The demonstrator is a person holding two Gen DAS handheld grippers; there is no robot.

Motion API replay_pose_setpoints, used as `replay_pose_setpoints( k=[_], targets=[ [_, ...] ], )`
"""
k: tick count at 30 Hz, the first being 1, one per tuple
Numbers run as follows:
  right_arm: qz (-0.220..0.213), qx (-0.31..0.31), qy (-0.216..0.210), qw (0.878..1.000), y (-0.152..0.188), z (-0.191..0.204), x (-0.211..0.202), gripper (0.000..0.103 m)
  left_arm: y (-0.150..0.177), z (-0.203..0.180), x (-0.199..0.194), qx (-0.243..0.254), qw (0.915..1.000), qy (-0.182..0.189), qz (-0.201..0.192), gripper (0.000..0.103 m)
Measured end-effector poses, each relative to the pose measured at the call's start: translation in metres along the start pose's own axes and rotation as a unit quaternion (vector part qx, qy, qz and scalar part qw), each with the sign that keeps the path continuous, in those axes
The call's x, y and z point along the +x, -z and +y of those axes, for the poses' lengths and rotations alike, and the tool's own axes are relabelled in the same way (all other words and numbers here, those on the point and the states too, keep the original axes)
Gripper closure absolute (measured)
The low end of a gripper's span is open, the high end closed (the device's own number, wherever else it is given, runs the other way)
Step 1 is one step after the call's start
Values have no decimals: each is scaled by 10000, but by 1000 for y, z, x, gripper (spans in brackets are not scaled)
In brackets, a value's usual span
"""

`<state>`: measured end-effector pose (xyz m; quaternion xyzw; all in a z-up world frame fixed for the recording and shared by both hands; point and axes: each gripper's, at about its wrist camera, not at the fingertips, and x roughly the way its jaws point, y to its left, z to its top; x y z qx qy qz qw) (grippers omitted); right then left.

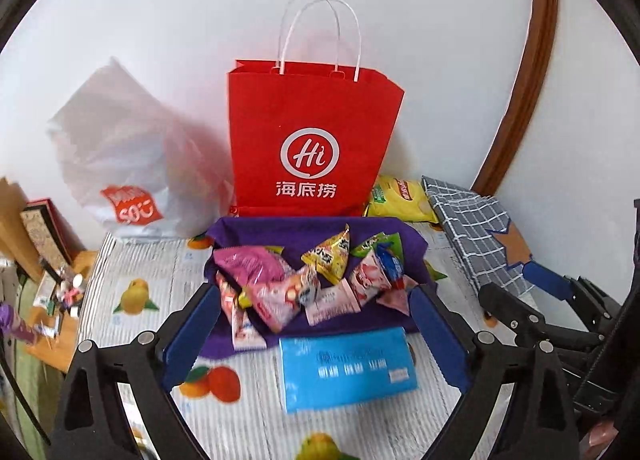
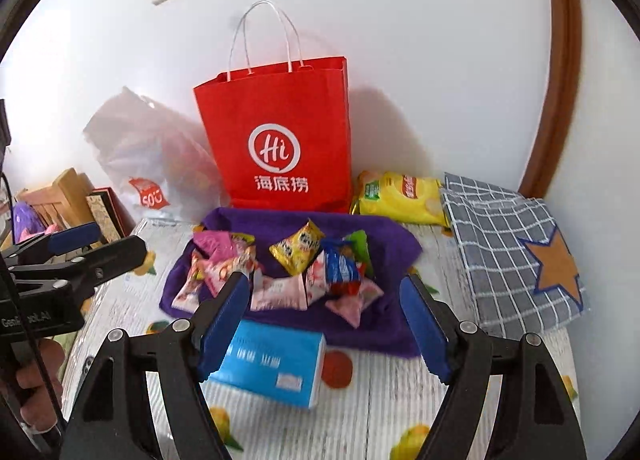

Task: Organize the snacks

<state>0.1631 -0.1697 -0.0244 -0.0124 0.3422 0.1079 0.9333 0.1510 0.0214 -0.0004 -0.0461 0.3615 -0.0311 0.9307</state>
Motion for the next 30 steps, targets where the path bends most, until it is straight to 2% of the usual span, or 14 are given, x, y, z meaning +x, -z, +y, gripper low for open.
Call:
replay_pose_setpoints(
  k=[7,13,14,16,22,30],
  targets=[
    [-230,-26,183,9996,30,9,-44,25,30,0,-42,-10,9998,-47,-171,6],
    [-187,121,55,9997,55,9,-71,25,52,-7,-78,10,9991,-133,-412,5],
    [-212,109,63,9997,60,10,-77,24,55,-8,-81,29,9990,-142,-434,5],
    [-261,138,140,9995,69,10,-87,13,64,-11,-90,66,9987,-146,-482,5],
    [-640,209,309,9973,89,6,-122,0,85,-18,-113,67,9976,-158,-673,1],
    [-779,486,432,9948,104,-8,-144,0,104,-20,-131,43,9958,-331,-848,1]
  ],
)
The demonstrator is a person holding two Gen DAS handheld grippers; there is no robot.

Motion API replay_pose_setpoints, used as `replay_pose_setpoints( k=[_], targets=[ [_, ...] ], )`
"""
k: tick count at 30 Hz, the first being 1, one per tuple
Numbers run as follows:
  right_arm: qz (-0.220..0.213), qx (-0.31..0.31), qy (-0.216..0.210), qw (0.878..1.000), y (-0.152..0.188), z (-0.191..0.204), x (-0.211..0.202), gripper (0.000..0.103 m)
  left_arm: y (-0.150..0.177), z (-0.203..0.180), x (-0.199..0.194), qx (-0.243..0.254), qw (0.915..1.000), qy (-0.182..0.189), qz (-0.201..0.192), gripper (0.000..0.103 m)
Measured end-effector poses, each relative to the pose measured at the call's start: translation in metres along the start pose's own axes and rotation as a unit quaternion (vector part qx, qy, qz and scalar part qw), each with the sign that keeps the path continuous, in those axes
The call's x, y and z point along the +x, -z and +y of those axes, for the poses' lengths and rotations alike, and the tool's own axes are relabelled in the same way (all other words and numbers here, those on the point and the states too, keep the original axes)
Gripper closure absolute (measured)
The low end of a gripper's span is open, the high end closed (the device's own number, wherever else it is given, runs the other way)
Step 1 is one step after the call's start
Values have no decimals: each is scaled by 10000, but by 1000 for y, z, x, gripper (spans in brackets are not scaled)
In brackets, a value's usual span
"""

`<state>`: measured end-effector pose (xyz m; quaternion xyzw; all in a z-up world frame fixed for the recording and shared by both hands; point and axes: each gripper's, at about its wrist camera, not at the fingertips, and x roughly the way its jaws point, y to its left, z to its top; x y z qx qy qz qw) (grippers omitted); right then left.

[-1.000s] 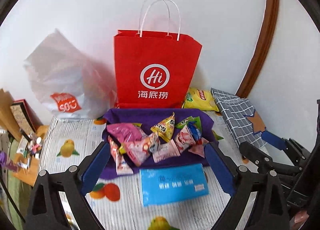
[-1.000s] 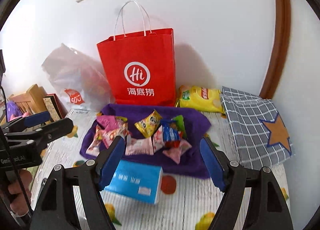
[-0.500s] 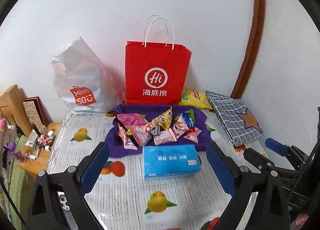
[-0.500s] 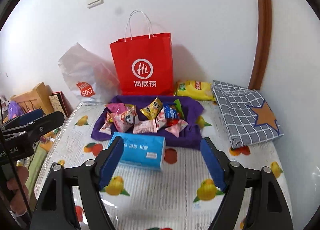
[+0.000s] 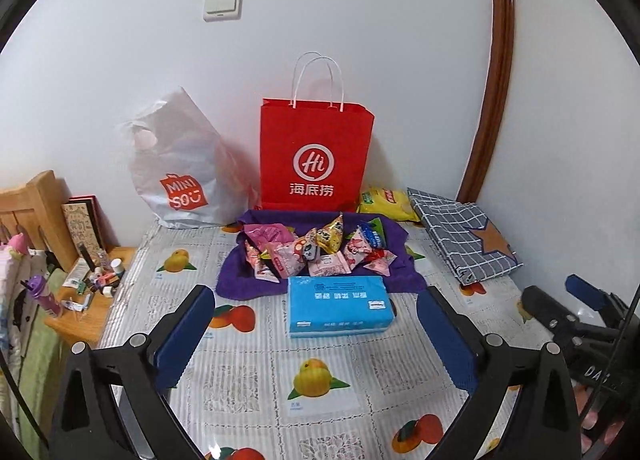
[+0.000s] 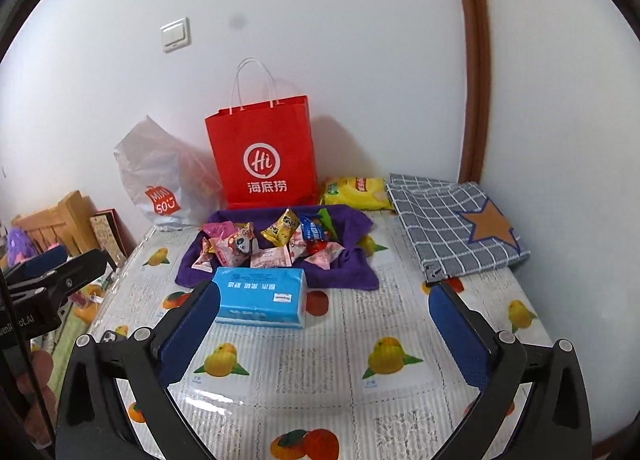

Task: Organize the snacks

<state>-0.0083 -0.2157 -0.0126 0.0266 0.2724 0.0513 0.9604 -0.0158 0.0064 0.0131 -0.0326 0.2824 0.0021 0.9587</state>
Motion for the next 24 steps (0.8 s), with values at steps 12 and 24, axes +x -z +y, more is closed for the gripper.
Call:
replay_pose_setpoints(
  k=[12,24],
  targets=[
    [-39,-239,226,9995,9,6,-12,0,9,-3,-2,53,10000,-59,37,1],
    [-68,-220,193,9995,11,7,-18,0,11,-6,-4,101,9999,-8,27,1]
  ],
)
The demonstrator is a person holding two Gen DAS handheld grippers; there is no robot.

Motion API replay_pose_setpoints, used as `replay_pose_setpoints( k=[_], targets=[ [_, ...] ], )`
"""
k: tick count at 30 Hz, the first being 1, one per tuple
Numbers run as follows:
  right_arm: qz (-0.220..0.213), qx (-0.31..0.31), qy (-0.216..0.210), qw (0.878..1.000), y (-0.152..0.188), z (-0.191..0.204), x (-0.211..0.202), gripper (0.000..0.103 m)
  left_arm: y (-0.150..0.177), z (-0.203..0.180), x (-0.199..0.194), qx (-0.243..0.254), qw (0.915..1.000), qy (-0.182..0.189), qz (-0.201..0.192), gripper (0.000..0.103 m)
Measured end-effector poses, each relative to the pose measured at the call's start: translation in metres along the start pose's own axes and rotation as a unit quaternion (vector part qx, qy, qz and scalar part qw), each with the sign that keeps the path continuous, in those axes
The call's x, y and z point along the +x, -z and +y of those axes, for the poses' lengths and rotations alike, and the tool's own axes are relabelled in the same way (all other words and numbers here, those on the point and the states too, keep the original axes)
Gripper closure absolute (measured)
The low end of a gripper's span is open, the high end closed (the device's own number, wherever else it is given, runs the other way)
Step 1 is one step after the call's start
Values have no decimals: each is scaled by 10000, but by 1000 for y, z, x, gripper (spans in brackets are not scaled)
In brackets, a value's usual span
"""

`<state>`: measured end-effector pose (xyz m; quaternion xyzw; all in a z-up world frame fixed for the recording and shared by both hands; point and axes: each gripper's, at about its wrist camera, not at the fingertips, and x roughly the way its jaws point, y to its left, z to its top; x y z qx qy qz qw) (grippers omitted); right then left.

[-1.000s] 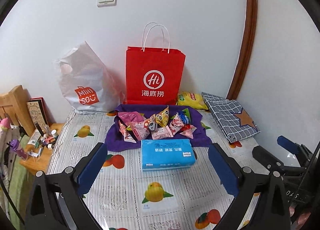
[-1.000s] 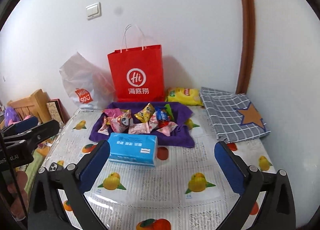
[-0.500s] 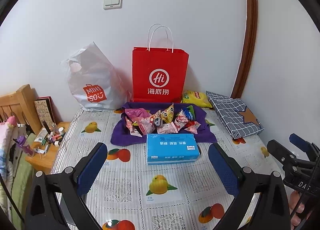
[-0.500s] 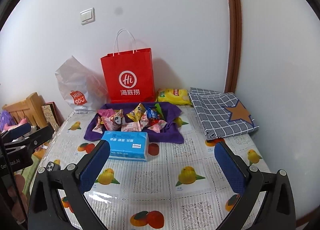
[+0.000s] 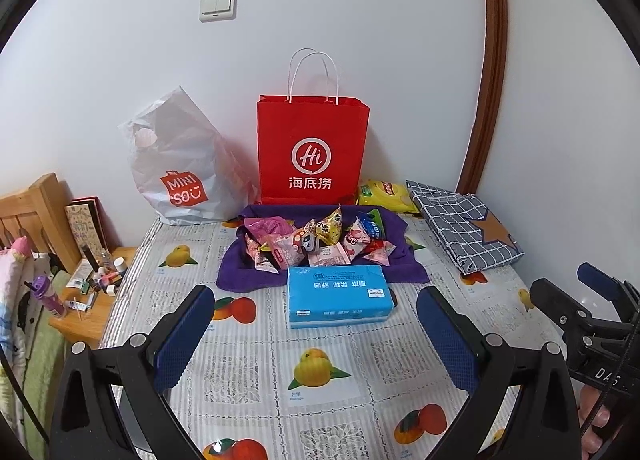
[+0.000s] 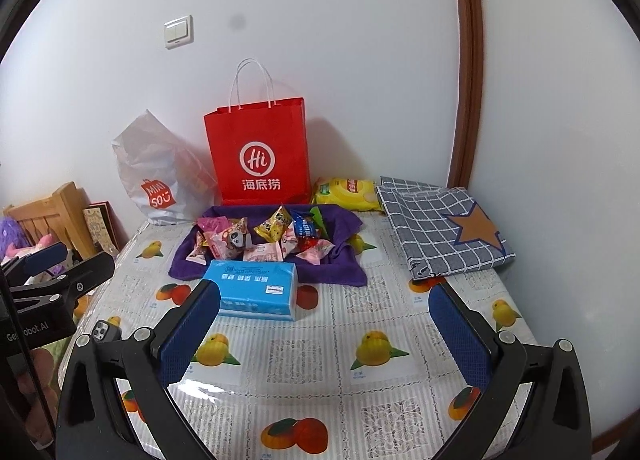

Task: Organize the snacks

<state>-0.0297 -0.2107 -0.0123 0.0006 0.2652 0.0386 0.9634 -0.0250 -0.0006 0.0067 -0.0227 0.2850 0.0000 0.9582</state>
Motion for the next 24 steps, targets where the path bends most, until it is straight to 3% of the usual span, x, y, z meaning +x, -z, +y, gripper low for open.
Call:
replay_pose_setpoints(
  k=[24],
  targets=[
    [3,-51,-6,10000,-1,5,1,0,3,3,-2,32,10000,35,29,1]
  ],
)
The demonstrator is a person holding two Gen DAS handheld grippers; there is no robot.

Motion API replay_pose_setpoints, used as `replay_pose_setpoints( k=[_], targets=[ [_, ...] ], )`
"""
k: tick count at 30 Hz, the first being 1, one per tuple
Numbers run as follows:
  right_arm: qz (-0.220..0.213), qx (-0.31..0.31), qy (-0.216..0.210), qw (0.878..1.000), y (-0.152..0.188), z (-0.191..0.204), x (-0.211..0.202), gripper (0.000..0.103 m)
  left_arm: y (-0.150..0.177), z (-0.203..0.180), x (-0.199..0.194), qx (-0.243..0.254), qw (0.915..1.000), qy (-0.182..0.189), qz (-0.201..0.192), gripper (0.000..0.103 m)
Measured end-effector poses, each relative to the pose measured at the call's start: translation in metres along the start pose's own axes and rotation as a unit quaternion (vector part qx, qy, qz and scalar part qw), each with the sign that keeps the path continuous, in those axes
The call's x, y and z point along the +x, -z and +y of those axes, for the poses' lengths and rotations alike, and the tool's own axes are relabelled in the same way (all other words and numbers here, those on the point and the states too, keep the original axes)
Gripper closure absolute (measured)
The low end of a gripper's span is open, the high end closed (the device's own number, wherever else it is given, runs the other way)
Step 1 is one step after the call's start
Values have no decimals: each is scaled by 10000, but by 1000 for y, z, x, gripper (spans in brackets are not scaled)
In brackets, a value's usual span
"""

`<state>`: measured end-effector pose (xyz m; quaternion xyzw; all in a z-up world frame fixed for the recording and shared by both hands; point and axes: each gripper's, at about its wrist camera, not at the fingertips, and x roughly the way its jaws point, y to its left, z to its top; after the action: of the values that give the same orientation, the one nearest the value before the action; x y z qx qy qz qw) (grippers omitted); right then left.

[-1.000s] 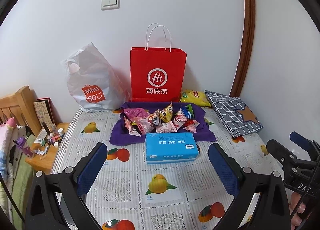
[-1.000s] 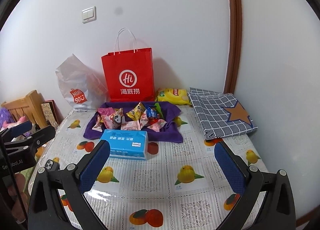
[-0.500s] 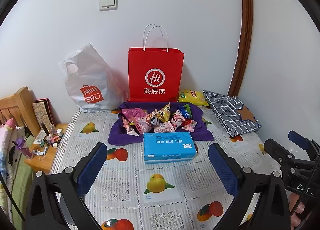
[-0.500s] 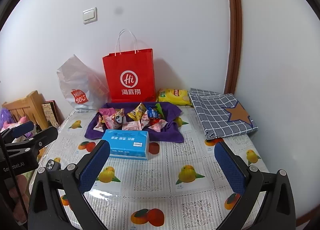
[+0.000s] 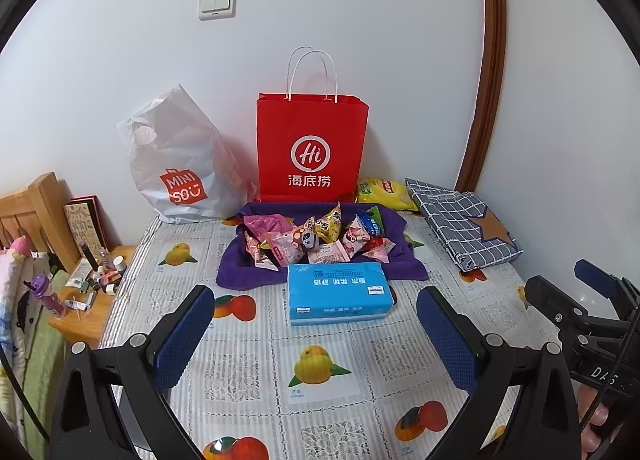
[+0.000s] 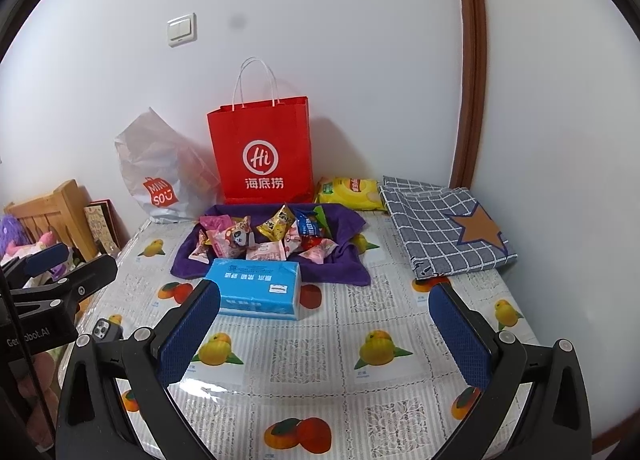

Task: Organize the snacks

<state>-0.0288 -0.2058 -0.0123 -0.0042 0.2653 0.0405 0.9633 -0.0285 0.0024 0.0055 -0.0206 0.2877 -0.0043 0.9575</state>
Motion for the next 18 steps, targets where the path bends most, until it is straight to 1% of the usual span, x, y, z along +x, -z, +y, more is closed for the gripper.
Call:
replay_pose_setpoints(
  k=[18],
  targets=[
    [7,48,-54,10000,1,0,0,0,-3,1,0,49,10000,3,18,1]
  ],
)
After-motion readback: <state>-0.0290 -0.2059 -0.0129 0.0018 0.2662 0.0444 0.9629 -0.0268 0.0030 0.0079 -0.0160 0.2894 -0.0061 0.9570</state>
